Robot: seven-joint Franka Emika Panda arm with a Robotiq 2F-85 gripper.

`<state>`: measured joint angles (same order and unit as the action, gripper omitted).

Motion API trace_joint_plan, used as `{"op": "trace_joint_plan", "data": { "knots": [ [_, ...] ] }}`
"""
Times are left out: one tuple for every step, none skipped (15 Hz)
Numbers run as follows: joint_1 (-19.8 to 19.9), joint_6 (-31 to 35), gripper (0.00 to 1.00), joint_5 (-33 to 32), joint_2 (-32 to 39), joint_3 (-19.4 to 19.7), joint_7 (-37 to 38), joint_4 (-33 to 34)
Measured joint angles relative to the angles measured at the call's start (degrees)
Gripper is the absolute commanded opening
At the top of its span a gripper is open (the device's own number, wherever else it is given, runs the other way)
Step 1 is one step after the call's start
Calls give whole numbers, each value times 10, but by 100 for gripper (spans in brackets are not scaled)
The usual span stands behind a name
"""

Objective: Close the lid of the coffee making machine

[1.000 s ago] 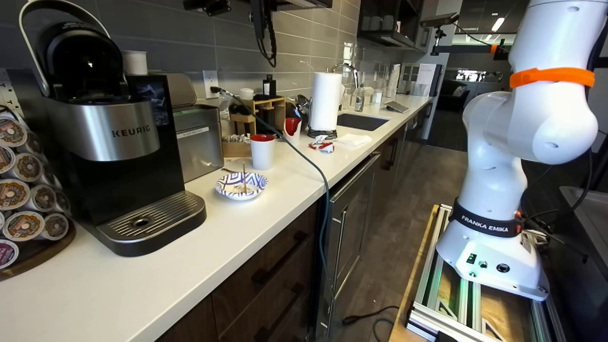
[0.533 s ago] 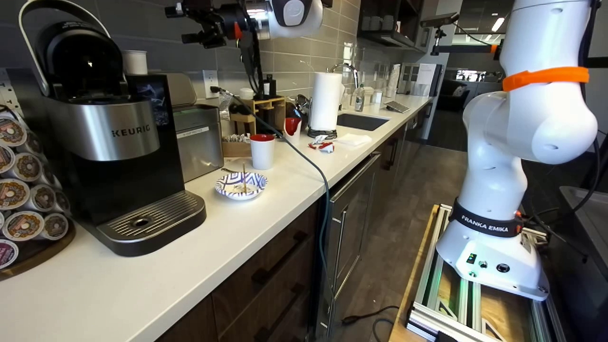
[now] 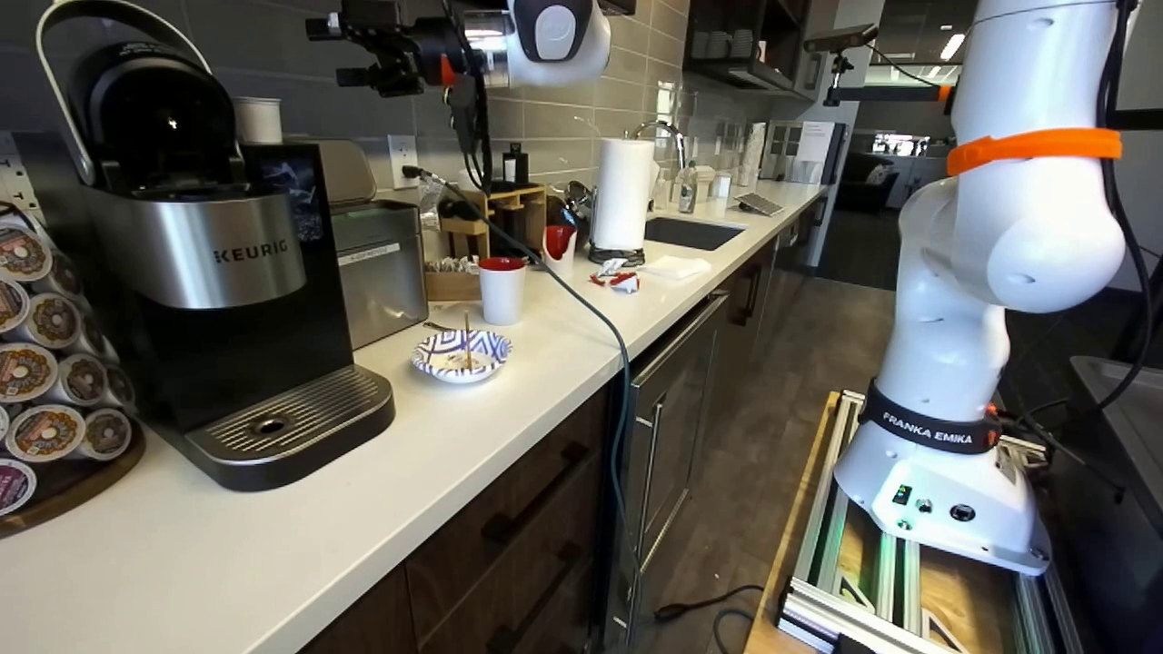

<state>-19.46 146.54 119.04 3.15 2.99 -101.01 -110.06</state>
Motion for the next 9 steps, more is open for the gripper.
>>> {"op": "trace_joint_plan", "data": {
  "knots": [
    [13,-7,100,0,1,-15,-4,5],
    [23,-14,100,-1,2,-28,-8,11],
    [31,-22,100,-2,5,-39,-12,18],
    [37,-30,100,-3,8,-48,-15,24],
    [42,-40,100,-5,14,-57,-19,30],
    [45,-50,100,-6,20,-63,-24,36],
    [47,-58,100,-6,26,-68,-31,43],
    [49,-63,100,-6,33,-72,-39,50],
    [50,-63,100,-6,40,-76,-47,56]
  ]
}}
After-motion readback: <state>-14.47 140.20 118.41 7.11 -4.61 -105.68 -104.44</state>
